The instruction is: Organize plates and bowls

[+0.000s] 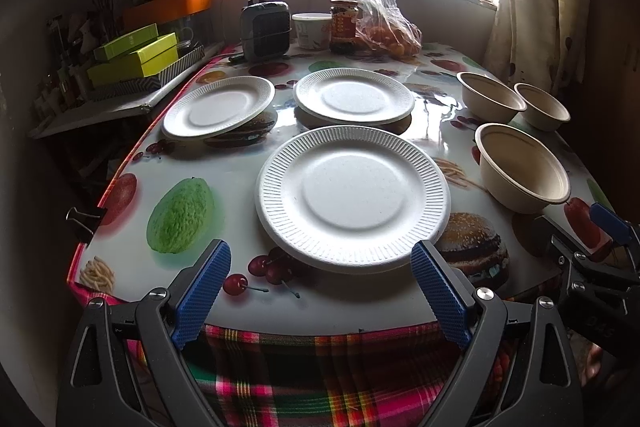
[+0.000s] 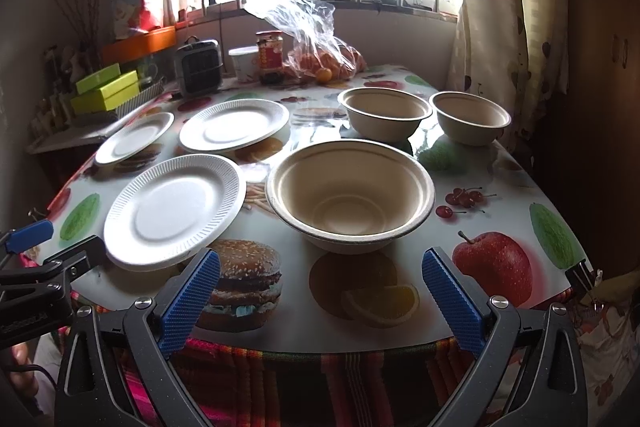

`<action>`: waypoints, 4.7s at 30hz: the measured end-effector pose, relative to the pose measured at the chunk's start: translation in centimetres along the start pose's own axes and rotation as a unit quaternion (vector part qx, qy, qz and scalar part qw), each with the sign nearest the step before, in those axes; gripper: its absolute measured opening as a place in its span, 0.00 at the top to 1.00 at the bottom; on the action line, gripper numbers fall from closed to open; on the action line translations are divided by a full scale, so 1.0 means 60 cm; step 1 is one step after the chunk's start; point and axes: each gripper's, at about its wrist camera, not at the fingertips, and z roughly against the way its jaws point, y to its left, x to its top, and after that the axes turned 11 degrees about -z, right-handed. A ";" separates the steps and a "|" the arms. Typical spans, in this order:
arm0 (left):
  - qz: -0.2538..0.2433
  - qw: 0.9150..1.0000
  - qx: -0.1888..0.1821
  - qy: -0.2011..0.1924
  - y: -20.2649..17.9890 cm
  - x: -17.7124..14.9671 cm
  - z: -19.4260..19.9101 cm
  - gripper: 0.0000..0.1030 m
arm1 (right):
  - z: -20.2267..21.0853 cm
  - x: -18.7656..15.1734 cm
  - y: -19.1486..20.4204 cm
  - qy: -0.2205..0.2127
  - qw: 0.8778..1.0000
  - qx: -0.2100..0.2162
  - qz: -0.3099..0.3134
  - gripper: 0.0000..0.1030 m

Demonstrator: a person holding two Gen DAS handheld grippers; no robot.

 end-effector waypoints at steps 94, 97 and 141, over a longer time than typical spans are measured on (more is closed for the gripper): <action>0.078 0.973 -0.146 0.161 0.145 0.280 -0.370 0.72 | -0.445 0.279 0.097 0.287 0.952 0.104 0.017 0.70; 0.079 0.973 -0.145 0.160 0.145 0.281 -0.370 0.72 | -0.445 0.278 0.096 0.286 0.952 0.105 0.015 0.70; 0.066 0.984 -0.131 0.098 0.160 0.243 -0.233 0.72 | -0.298 0.260 0.114 0.231 0.962 0.145 0.030 0.72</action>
